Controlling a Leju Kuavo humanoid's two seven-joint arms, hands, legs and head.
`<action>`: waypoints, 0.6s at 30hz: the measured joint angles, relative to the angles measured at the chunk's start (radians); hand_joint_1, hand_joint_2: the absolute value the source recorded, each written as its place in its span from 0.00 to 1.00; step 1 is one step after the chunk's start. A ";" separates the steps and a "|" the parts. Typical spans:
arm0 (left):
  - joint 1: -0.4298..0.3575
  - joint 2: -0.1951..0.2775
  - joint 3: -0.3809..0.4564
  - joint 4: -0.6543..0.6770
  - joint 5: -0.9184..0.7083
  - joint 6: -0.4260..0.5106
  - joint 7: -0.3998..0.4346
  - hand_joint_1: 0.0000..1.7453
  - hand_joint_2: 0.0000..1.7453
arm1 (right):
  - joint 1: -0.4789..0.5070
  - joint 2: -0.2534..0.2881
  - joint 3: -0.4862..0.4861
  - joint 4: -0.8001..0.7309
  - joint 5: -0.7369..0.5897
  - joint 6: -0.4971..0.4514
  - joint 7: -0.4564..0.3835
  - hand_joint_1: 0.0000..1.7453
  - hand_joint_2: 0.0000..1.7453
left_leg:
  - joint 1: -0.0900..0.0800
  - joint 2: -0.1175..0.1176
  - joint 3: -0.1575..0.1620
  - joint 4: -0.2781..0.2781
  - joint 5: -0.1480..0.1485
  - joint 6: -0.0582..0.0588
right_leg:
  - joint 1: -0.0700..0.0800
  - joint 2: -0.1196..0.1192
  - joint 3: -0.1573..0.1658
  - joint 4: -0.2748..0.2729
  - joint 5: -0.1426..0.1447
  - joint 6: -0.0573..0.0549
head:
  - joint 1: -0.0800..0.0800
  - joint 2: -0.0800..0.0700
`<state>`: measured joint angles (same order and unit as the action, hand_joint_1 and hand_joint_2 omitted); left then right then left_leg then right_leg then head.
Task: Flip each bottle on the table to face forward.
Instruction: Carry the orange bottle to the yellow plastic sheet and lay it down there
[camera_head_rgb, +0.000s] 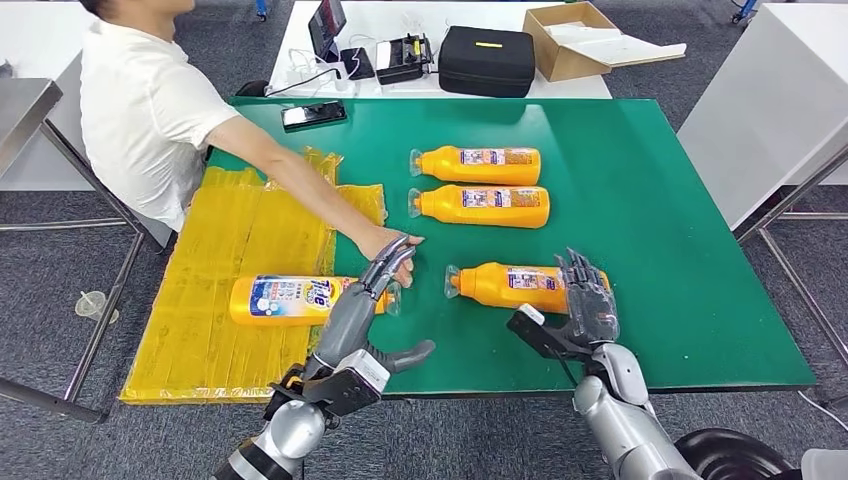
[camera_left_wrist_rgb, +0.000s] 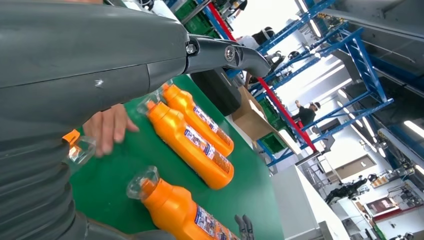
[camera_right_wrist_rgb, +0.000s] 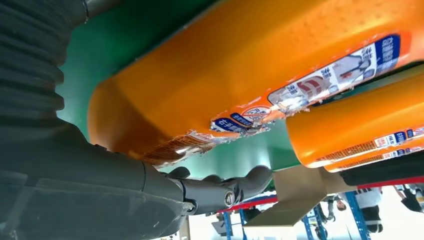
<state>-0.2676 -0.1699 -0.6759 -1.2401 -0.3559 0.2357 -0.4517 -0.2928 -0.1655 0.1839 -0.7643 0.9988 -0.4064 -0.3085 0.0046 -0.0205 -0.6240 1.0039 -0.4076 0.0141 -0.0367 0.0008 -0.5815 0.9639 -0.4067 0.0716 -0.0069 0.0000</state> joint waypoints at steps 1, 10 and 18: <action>0.000 0.000 0.000 0.000 0.000 0.000 0.000 0.00 1.00 | -0.005 -0.002 0.001 0.006 0.000 0.004 0.001 0.00 1.00 | 0.000 0.000 0.000 0.000 0.000 0.000 | 0.000 0.000 0.000 0.000 0.000 0.000 | 0.000 0.000; 0.000 0.000 -0.005 0.001 0.000 0.000 0.000 0.00 1.00 | -0.024 -0.007 0.012 0.032 -0.001 0.009 0.004 0.00 1.00 | 0.000 0.000 0.001 0.000 0.000 0.000 | 0.000 0.000 0.001 0.000 0.000 0.000 | 0.000 0.000; 0.000 0.000 -0.005 0.001 0.000 0.000 0.000 0.00 1.00 | -0.029 -0.009 0.015 0.038 -0.001 0.009 0.004 0.00 1.00 | 0.000 0.000 0.001 0.000 0.000 0.000 | 0.000 0.000 0.001 0.000 0.000 0.000 | 0.000 0.000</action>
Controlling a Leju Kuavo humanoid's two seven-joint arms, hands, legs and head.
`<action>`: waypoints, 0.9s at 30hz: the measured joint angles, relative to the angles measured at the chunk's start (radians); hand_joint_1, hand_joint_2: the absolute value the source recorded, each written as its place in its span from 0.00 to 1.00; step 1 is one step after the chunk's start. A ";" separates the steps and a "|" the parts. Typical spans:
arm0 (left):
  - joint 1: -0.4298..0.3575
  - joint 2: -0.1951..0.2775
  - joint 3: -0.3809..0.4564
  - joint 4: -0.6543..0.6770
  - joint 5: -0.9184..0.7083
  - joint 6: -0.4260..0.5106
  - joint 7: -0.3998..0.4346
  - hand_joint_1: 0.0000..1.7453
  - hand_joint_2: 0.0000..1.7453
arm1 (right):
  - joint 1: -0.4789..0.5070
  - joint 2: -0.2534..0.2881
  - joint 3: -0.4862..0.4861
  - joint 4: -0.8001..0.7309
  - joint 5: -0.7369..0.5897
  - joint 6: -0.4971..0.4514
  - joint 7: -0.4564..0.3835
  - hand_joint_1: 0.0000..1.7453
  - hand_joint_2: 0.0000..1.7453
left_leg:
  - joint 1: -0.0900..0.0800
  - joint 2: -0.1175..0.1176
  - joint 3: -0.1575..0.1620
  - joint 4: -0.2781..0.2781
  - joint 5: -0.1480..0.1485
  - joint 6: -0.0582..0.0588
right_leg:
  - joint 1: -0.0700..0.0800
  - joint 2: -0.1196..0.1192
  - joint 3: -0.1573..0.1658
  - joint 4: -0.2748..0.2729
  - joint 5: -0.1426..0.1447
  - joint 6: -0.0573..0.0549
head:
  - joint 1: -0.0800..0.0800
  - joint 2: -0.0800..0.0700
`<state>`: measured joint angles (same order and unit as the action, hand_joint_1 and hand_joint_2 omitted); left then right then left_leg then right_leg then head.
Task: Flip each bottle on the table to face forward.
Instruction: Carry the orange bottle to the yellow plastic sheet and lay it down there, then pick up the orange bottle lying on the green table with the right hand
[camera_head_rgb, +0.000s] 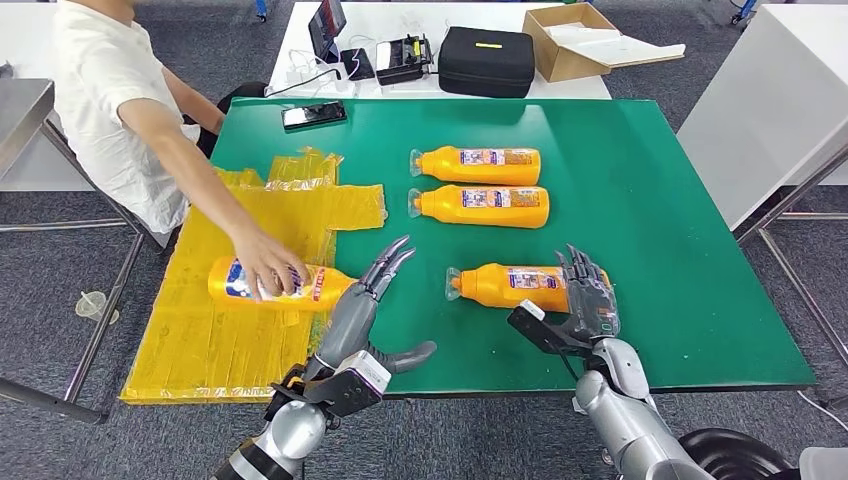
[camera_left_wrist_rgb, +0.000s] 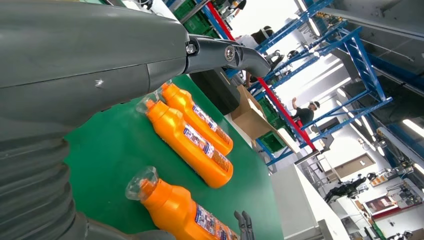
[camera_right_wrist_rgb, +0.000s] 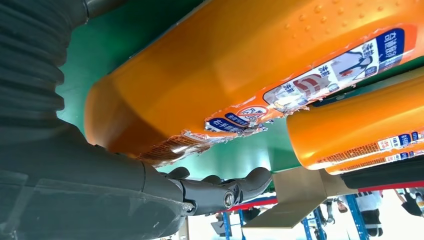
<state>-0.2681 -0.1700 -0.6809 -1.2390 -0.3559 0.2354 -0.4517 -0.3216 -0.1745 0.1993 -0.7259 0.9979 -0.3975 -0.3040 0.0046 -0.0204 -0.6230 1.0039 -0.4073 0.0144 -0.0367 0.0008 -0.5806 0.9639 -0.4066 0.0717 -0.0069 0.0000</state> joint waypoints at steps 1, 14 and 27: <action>0.000 0.000 0.000 0.000 0.000 0.000 0.000 0.00 1.00 | 0.000 0.000 0.000 0.000 0.000 0.001 0.001 0.00 1.00 | 0.000 0.000 0.000 0.000 0.000 0.000 | 0.000 0.000 0.000 0.000 0.000 0.000 | 0.000 0.000; -0.014 -0.005 -0.002 0.008 0.010 -0.001 0.001 0.00 1.00 | -0.093 -0.020 0.041 0.099 0.113 0.013 0.117 1.00 1.00 | 0.000 0.000 0.001 0.000 0.002 0.002 | 0.000 0.000 0.001 0.000 0.001 0.002 | 0.000 0.000; 0.012 0.009 -0.003 0.005 0.029 -0.009 -0.062 0.00 1.00 | -0.180 -0.076 0.078 0.159 -0.089 0.443 -0.026 1.00 1.00 | 0.000 0.009 0.022 0.000 -0.006 0.004 | 0.001 0.009 0.008 -0.004 -0.001 0.002 | 0.000 0.000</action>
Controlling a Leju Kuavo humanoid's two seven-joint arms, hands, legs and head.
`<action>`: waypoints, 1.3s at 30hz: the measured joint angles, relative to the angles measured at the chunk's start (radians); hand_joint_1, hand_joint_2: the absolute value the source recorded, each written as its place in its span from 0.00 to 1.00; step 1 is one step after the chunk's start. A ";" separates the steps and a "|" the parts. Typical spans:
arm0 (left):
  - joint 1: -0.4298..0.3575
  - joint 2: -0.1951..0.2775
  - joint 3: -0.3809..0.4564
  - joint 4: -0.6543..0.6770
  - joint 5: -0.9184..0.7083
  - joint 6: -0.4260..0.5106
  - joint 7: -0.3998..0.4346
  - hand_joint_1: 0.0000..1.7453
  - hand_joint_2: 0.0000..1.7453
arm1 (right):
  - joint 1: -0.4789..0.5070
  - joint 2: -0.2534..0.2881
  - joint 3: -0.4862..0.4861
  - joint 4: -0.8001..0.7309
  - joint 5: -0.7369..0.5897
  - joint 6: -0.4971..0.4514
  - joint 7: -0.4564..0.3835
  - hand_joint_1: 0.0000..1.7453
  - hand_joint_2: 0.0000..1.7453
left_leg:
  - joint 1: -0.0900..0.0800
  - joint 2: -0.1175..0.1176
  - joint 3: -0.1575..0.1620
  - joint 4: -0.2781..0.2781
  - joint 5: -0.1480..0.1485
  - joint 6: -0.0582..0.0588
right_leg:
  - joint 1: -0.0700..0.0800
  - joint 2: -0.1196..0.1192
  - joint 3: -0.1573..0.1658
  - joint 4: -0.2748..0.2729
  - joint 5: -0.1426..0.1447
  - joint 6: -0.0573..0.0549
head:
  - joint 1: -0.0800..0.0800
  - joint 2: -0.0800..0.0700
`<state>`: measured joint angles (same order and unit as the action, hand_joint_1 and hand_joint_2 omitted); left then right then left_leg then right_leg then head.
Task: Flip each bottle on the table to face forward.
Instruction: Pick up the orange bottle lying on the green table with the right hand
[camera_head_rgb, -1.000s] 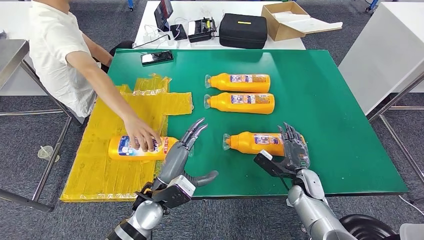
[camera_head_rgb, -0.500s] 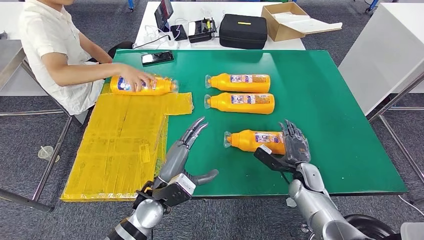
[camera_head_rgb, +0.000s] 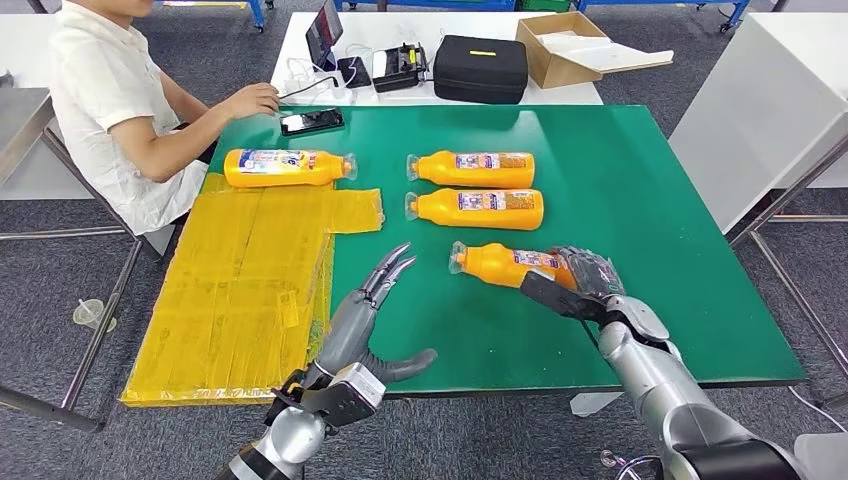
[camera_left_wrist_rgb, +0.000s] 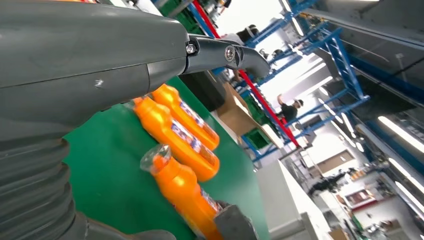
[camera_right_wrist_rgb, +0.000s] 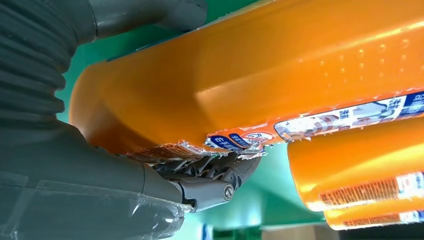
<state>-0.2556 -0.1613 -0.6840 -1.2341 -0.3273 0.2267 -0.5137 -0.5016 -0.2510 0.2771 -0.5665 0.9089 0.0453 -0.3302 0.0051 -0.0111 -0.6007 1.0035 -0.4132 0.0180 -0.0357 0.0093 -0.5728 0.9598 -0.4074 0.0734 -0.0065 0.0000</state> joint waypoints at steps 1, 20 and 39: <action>-0.002 0.000 0.000 0.001 0.007 -0.005 -0.005 0.00 1.00 | -0.001 -0.007 -0.002 0.000 -0.033 0.025 -0.023 1.00 1.00 | 0.000 0.001 0.001 0.000 0.000 0.000 | 0.000 0.001 0.001 0.000 0.000 0.000 | 0.000 0.000; -0.018 -0.034 -0.017 0.027 0.191 -0.023 -0.013 0.00 1.00 | 0.145 -0.054 -0.039 -0.184 -0.477 0.143 -0.178 1.00 1.00 | 0.000 0.003 0.000 0.000 -0.001 0.000 | 0.002 0.003 0.012 -0.001 0.001 0.000 | 0.000 0.000; 0.001 -0.103 0.012 0.204 0.649 -0.172 0.155 0.00 1.00 | 0.345 0.105 -0.023 -0.557 -0.582 0.105 -0.218 1.00 1.00 | 0.000 0.001 -0.019 0.000 0.002 0.001 | 0.000 0.001 -0.005 0.000 0.001 0.000 | -0.001 0.000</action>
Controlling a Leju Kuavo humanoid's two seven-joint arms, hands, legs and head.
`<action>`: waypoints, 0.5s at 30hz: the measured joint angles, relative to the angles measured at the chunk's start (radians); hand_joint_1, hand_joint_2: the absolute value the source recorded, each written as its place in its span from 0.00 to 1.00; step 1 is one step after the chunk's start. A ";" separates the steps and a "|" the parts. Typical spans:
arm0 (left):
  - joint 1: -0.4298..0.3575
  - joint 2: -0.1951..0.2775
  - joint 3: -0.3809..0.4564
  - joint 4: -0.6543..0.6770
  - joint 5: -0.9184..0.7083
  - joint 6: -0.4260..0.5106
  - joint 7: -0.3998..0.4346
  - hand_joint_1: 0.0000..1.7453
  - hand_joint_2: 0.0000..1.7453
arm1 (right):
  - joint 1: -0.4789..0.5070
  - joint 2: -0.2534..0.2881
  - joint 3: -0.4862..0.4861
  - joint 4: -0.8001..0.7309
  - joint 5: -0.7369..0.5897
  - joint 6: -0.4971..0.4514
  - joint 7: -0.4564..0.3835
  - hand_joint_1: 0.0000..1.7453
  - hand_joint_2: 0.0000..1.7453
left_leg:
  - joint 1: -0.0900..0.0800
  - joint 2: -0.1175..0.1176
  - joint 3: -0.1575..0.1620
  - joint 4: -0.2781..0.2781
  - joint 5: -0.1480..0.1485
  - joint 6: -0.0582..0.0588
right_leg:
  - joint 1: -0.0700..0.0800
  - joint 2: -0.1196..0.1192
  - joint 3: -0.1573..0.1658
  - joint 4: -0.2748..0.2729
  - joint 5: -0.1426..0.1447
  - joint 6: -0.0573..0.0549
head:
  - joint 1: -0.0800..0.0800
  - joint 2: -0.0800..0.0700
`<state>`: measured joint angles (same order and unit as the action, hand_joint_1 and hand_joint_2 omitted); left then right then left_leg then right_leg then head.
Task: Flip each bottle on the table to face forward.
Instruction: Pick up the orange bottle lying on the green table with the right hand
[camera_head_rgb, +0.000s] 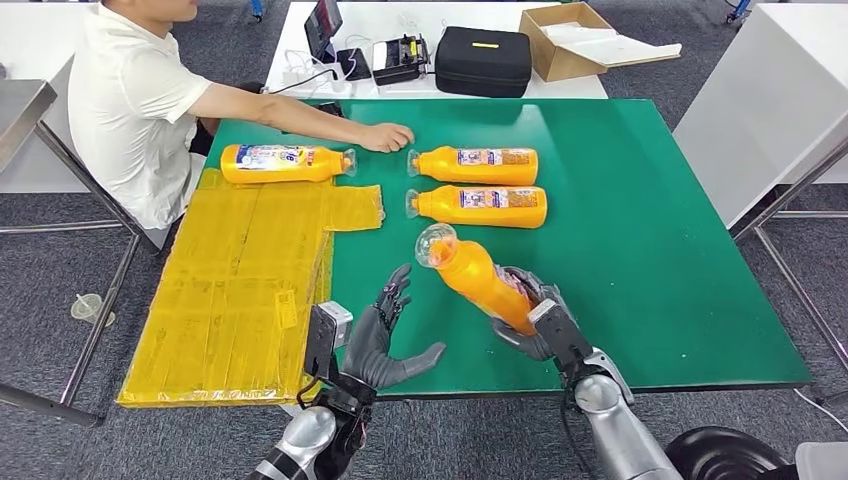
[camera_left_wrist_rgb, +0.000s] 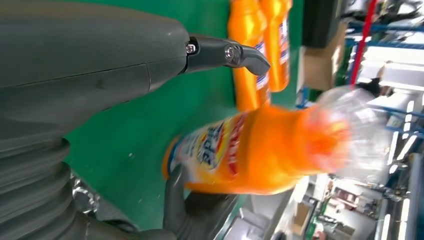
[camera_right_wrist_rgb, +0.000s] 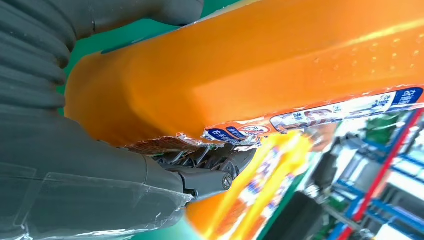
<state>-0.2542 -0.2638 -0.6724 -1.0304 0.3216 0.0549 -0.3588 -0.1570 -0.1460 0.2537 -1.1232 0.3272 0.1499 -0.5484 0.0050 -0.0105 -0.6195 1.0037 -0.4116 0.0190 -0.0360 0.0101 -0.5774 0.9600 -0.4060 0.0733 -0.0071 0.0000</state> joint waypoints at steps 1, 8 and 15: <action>-0.003 -0.001 -0.001 0.009 0.004 -0.005 0.000 0.00 1.00 | 0.000 0.007 0.006 -0.005 -0.003 0.000 -0.001 1.00 1.00 | 0.000 0.000 0.000 0.000 0.000 0.000 | 0.000 0.000 0.000 0.000 0.000 0.000 | 0.000 0.000; -0.022 -0.010 -0.015 0.030 -0.093 0.098 -0.099 0.00 1.00 | -0.001 0.035 0.052 -0.018 -0.025 -0.001 -0.005 1.00 1.00 | 0.000 -0.001 -0.001 0.000 0.000 0.000 | 0.000 -0.001 -0.001 0.000 0.000 0.000 | 0.000 0.000; -0.032 -0.021 -0.021 0.020 -0.097 0.134 -0.084 0.00 1.00 | -0.004 0.064 0.110 -0.017 -0.015 -0.010 -0.007 1.00 1.00 | 0.000 -0.002 -0.002 0.000 0.000 0.000 | 0.000 -0.002 -0.001 0.000 0.000 0.000 | 0.000 0.000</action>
<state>-0.2859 -0.2844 -0.6931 -1.0105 0.2246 0.1894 -0.4424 -0.1610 -0.0822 0.3632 -1.1403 0.3119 0.1397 -0.5550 0.0051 -0.0121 -0.6215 1.0036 -0.4115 0.0190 -0.0360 0.0086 -0.5787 0.9601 -0.4061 0.0733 -0.0069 0.0000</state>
